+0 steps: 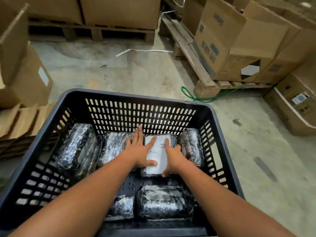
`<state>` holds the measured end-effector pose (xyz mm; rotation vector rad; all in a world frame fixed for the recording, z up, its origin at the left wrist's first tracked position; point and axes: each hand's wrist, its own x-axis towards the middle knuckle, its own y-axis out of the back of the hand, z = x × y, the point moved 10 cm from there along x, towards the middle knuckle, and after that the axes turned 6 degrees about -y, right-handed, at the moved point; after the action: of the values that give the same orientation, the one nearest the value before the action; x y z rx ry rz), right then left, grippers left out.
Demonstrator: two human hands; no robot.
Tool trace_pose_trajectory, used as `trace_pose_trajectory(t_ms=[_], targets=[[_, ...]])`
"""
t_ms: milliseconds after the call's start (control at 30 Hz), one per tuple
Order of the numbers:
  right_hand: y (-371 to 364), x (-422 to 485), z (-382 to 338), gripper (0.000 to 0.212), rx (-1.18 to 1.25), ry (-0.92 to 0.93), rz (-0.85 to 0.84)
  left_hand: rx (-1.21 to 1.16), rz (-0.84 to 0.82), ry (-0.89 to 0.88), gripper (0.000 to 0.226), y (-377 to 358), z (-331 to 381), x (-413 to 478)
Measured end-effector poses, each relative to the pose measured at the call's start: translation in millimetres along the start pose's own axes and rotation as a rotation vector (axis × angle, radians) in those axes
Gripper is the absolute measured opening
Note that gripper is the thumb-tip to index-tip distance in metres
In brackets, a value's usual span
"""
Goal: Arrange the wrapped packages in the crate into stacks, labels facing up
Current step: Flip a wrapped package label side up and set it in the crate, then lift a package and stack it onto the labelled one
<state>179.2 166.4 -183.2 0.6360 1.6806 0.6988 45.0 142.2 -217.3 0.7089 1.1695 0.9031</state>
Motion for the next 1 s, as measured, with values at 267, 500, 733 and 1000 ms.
trace_pose_trajectory(t_ms=[267, 500, 733, 1000], targets=[[1.0, -1.2, -7.1, 0.130, -0.320, 0.027, 0.073, 0.040, 0.001, 0.040, 0.103, -3.0, 3.2, 7.0], [86.3, -25.5, -24.9, 0.040, -0.132, 0.146, 0.460, -0.048, -0.035, -0.040, 0.123, -1.3, 23.5, -2.0], [115.2, -31.7, 14.3, 0.034, -0.252, -0.058, 0.454, -0.021, -0.110, -0.110, 0.133, -15.3, 27.8, -12.6], [98.0, -28.6, 21.0, 0.085, -0.025, -0.015, 0.273, -0.007, -0.094, -0.113, 0.134, -15.2, 25.9, -8.7]])
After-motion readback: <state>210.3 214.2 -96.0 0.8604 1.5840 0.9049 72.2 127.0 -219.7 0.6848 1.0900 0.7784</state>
